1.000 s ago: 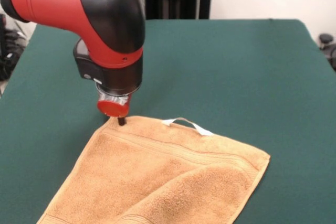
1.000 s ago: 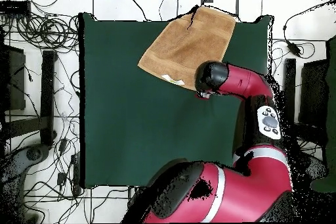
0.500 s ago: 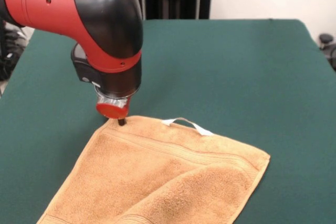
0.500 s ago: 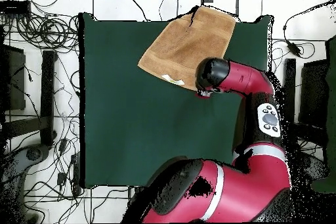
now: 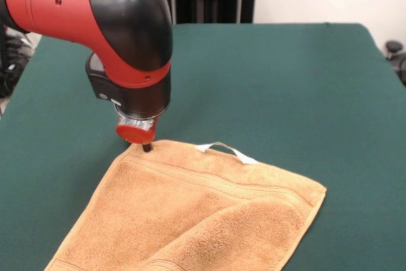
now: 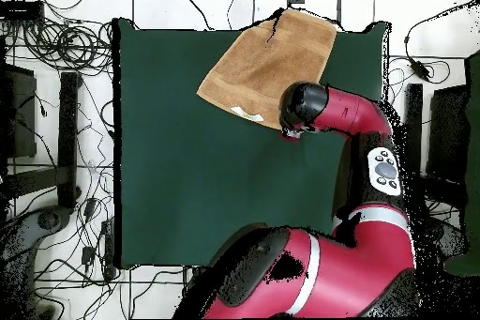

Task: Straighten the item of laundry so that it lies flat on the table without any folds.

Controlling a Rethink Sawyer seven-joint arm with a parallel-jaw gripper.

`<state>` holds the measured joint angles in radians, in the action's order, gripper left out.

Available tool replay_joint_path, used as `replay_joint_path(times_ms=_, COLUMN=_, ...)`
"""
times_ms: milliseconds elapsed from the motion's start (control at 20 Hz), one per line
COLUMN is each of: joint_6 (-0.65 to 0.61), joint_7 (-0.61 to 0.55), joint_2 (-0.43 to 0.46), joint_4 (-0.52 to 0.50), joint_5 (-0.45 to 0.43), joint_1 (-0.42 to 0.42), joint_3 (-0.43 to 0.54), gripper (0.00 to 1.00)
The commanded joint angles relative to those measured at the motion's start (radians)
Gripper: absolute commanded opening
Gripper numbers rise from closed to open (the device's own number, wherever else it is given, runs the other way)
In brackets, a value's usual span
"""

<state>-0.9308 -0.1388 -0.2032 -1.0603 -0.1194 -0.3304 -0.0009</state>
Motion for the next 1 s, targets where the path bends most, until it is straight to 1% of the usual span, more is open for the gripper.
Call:
replay_joint_path(times_ms=50, joint_6=0.087, joint_7=-0.246, joint_2=0.267, joint_4=-0.049, joint_5=-0.087, joint_1=-0.018, joint_3=-0.015, gripper=0.00)
replay_joint_path(times_ms=250, joint_6=0.070, joint_7=-0.241, joint_2=0.268, joint_4=-0.043, joint_5=-0.086, joint_1=-0.019, joint_3=-0.015, gripper=0.00)
replay_joint_path(times_ms=550, joint_6=-0.019, joint_7=-0.238, joint_2=0.269, joint_4=-0.007, joint_5=-0.089, joint_1=-0.005, joint_3=-0.031, gripper=0.00)
replay_joint_path(times_ms=800, joint_6=-0.109, joint_7=-0.241, joint_2=0.267, joint_4=0.039, joint_5=-0.107, joint_1=0.021, joint_3=-0.056, gripper=0.00)
replay_joint_path(times_ms=1000, joint_6=-0.210, joint_7=-0.242, joint_2=0.285, joint_4=0.097, joint_5=-0.112, joint_1=0.039, joint_3=-0.077, gripper=0.00)
